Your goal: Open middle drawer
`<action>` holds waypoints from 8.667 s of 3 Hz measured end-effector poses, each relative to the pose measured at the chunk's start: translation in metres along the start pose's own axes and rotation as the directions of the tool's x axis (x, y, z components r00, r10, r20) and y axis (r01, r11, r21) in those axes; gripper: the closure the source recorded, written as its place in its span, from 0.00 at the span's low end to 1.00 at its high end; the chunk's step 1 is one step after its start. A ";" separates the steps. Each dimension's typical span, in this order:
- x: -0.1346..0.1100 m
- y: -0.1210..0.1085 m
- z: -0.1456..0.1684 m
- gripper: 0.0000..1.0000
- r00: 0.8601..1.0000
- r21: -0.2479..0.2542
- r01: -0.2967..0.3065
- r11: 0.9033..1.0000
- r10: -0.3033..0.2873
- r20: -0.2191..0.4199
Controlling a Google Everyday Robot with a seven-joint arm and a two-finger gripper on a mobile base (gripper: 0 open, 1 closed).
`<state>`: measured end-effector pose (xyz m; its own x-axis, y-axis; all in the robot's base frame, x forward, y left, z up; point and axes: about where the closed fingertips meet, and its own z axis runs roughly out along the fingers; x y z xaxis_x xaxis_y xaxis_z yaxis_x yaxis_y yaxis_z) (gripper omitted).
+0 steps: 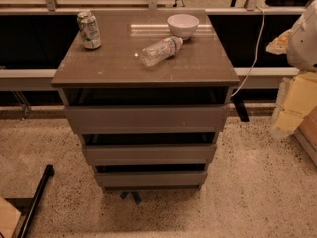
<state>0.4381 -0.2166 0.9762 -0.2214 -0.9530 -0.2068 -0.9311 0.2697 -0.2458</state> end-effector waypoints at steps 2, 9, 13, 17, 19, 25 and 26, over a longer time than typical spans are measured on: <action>0.003 0.001 0.016 0.00 0.999 0.021 -0.026 0.999 0.026 0.022; -0.023 0.036 0.187 0.00 0.997 0.013 0.053 0.998 -0.054 0.057; -0.052 0.019 0.343 0.00 0.887 -0.089 -0.041 0.995 0.077 0.455; -0.049 0.021 0.456 0.00 0.844 -0.159 -0.161 0.974 0.220 0.490; -0.040 0.004 0.522 0.00 0.782 -0.228 -0.254 0.940 0.338 0.523; -0.045 -0.046 0.579 1.00 0.745 -0.260 -0.281 0.924 0.380 0.548; -0.045 -0.047 0.578 1.00 0.745 -0.260 -0.281 0.924 0.380 0.548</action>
Offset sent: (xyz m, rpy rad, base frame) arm 0.0055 -0.0037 -0.0464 0.0605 -0.0239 -0.0590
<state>0.6591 -0.1065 0.4498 -0.3601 -0.5320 -0.7663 -0.8735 0.4807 0.0767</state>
